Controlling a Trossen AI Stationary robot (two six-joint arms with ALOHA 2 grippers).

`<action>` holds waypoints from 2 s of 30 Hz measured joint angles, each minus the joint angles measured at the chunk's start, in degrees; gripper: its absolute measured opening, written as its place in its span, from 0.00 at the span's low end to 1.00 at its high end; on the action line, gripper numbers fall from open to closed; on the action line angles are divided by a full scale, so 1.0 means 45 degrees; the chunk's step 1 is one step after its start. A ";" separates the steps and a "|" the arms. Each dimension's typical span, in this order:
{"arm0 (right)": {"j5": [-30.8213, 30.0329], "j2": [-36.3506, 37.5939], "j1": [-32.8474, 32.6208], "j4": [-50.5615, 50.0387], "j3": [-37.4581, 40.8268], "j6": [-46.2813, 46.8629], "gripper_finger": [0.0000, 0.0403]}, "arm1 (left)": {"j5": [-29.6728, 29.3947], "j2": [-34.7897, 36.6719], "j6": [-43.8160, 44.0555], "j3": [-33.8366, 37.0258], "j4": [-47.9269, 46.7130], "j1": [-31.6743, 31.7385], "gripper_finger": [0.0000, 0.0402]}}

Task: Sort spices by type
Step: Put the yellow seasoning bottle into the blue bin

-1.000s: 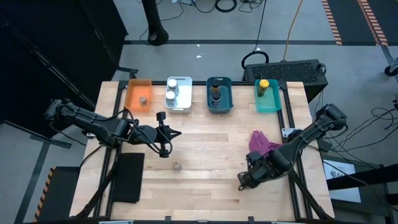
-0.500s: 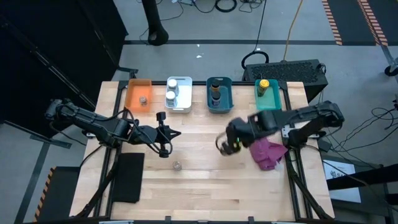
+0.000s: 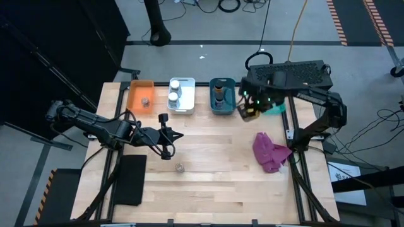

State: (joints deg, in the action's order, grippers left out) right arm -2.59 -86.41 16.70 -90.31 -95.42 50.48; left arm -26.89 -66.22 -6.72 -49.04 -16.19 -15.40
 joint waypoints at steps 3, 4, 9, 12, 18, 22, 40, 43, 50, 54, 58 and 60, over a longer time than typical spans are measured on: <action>-0.0015 -0.0054 0.1094 0.0131 0.0000 -0.0927 0.48 | 0.0000 0.0000 0.0000 0.0000 0.0001 0.0000 0.03; -0.0013 -0.0052 0.1440 0.0088 0.0000 -0.1183 0.48 | 0.0000 0.0000 0.0000 0.0000 -0.0001 0.0000 0.03; -0.0024 -0.0034 0.3060 0.0081 0.0000 -0.2288 0.48 | 0.0000 0.0000 0.0000 0.0000 -0.0005 0.0000 0.03; -0.0064 -0.0034 0.4016 0.0058 0.0000 -0.2968 0.48 | 0.0000 0.0000 0.0000 0.0000 -0.0040 0.0000 0.03; -0.0207 -0.0034 0.5667 0.0063 0.0005 -0.4181 0.48 | 0.0000 0.0000 -0.0001 0.0000 -0.0137 0.0000 0.03; -0.0209 -0.0039 0.6436 0.0060 0.0005 -0.4842 0.48 | 0.0002 0.0000 -0.0014 0.0000 -0.0199 0.0000 0.03; -0.1475 -0.0039 0.7490 0.0050 0.1407 -0.6192 0.48 | 0.0000 0.0000 0.0000 0.0000 -0.0199 0.0000 0.03; -0.1535 -0.0039 0.7608 0.0071 0.1841 -0.6396 0.48 | 0.0000 0.0000 0.0000 0.0000 -0.0199 0.0000 0.03; -0.1877 -0.0044 0.7758 0.0201 0.2040 -0.6431 0.48 | 0.0000 0.0000 -0.0015 0.0000 -0.0198 0.0000 0.03; -0.1807 -0.0044 0.7792 0.0564 0.2045 -0.6739 0.48 | 0.0000 0.0000 -0.0199 0.0000 -0.0194 0.0000 0.03; -0.1755 -0.0044 0.7807 0.0723 0.2082 -0.6867 0.48 | 0.0000 0.0000 -0.0238 0.0000 -0.0194 0.0000 0.03; -0.1758 -0.0044 0.7813 0.0753 0.2295 -0.7007 0.48 | 0.0000 0.0000 -0.0238 0.0000 -0.0194 0.0000 0.03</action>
State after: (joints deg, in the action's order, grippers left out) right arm -10.50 -86.61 51.86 -86.92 -85.09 18.94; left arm -26.89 -66.22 -7.79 -49.04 -17.06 -15.40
